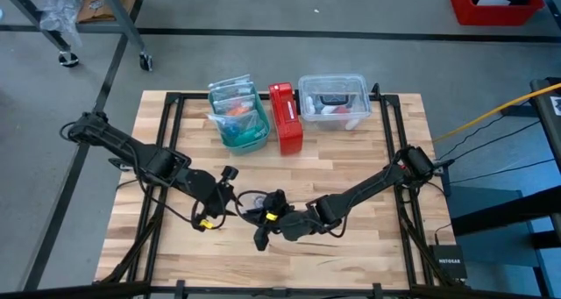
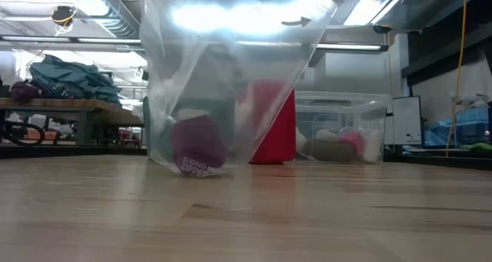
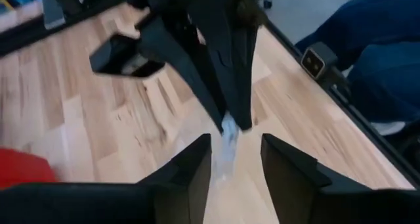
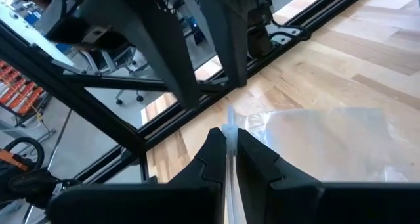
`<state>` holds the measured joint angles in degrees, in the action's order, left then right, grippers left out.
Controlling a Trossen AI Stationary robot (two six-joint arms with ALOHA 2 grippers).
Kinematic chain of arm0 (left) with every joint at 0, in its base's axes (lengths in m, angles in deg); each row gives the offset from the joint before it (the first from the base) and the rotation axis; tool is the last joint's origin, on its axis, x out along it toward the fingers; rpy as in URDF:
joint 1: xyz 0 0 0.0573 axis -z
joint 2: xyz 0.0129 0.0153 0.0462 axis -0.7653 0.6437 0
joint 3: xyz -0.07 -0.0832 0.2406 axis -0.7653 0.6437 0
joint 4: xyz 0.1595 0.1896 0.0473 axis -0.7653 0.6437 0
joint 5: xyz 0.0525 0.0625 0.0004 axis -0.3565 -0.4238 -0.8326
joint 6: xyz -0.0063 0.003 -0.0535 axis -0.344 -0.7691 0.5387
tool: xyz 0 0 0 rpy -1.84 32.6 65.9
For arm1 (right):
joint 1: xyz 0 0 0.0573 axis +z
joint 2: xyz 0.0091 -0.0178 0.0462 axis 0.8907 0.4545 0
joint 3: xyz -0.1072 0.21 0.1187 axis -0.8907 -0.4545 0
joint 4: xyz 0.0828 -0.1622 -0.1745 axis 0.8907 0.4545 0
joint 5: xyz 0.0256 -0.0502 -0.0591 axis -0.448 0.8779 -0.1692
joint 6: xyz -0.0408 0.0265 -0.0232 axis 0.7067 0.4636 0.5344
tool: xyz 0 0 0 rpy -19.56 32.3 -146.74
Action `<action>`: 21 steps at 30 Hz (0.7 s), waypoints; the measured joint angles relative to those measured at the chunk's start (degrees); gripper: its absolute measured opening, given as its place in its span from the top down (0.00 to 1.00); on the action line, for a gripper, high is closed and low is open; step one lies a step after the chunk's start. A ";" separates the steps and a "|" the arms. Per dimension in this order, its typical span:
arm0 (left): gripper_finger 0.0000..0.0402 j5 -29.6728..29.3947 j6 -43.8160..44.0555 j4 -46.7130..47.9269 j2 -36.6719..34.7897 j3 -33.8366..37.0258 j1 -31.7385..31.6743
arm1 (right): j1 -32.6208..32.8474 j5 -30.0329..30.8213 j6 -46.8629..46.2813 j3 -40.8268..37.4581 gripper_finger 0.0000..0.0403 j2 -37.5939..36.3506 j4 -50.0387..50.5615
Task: Roll bandage
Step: Close the transparent zip bag
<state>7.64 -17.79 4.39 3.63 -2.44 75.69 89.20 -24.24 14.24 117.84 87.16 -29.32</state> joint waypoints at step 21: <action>0.99 0.03 -5.44 -2.55 2.67 0.02 -0.04 | 0.00 -0.50 0.67 0.00 0.94 0.00 -0.53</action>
<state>7.66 -23.23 1.84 6.30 -2.42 75.64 89.20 -24.74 14.91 117.84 87.16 -29.85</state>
